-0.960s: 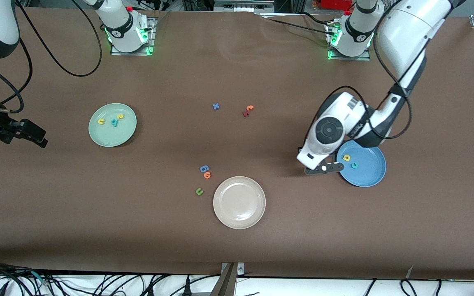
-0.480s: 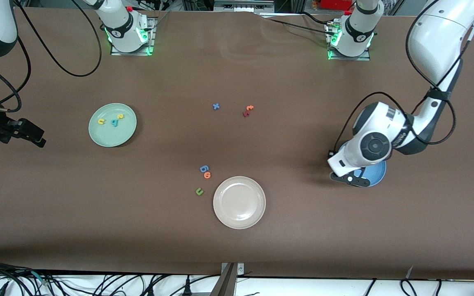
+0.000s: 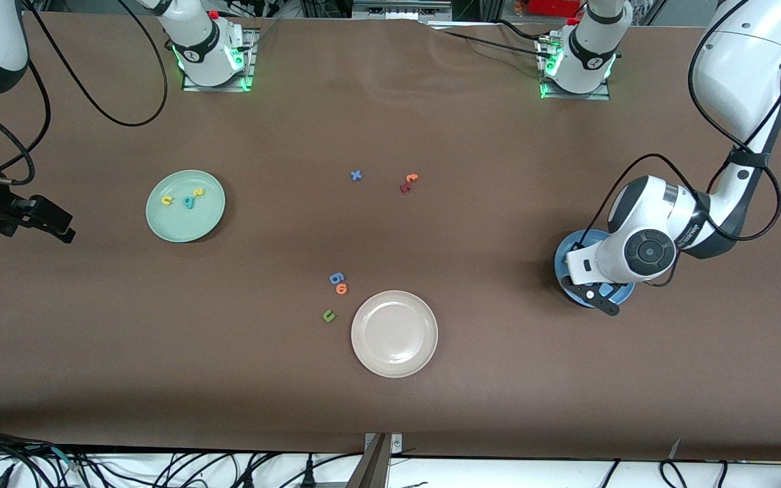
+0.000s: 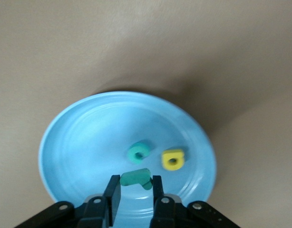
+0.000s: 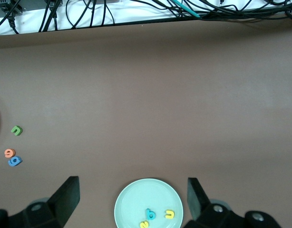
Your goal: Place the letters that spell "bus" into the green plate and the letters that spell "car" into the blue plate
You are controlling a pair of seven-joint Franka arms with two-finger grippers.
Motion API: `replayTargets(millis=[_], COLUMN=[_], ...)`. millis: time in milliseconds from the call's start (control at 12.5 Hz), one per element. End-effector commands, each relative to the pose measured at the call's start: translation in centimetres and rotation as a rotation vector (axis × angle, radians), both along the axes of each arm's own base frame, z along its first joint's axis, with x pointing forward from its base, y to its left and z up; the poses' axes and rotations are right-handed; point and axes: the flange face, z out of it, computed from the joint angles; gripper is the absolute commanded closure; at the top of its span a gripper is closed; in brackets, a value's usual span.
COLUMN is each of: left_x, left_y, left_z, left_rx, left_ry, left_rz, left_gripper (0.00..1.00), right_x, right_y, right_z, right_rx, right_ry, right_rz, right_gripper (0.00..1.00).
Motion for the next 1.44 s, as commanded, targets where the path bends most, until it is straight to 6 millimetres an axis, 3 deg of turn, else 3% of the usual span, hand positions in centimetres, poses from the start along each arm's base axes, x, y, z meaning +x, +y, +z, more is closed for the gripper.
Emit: replayTargets(millis=[0, 240, 400, 720, 1040, 1200, 1360], left_x=[0.2, 0.5, 1.1, 1.0, -0.7, -2.6, -4.2], left_y=[1.0, 0.6, 1.4, 3.9, 5.7, 7.8, 8.7], left_z=[0.0, 1.2, 4.2, 13.4, 19.8, 24.9, 28.7], left_rx=[0.013, -0.010, -0.070, -0.060, 0.012, 0.055, 0.043], left_ry=[0.023, 0.002, 0.004, 0.034, 0.020, -0.052, -0.109], left_rz=[-0.126, -0.068, 0.049, 0.241, 0.353, 0.404, 0.505], left_gripper=[0.00, 0.00, 0.00, 0.00, 0.00, 0.00, 0.00], right_x=[-0.2, -0.2, -0.2, -0.2, -0.2, -0.2, -0.2], right_y=[-0.6, -0.8, -0.8, -1.0, -1.0, -1.1, -1.0], right_z=[0.7, 0.7, 0.7, 0.8, 0.8, 0.8, 0.7], right_rx=[0.019, 0.019, 0.019, 0.018, 0.017, 0.017, 0.018], right_ry=[-0.011, -0.011, -0.010, -0.012, -0.011, -0.012, -0.010], right_rz=[-0.015, -0.018, -0.018, -0.022, -0.020, -0.023, -0.022], right_gripper=[0.00, 0.00, 0.00, 0.00, 0.00, 0.00, 0.00])
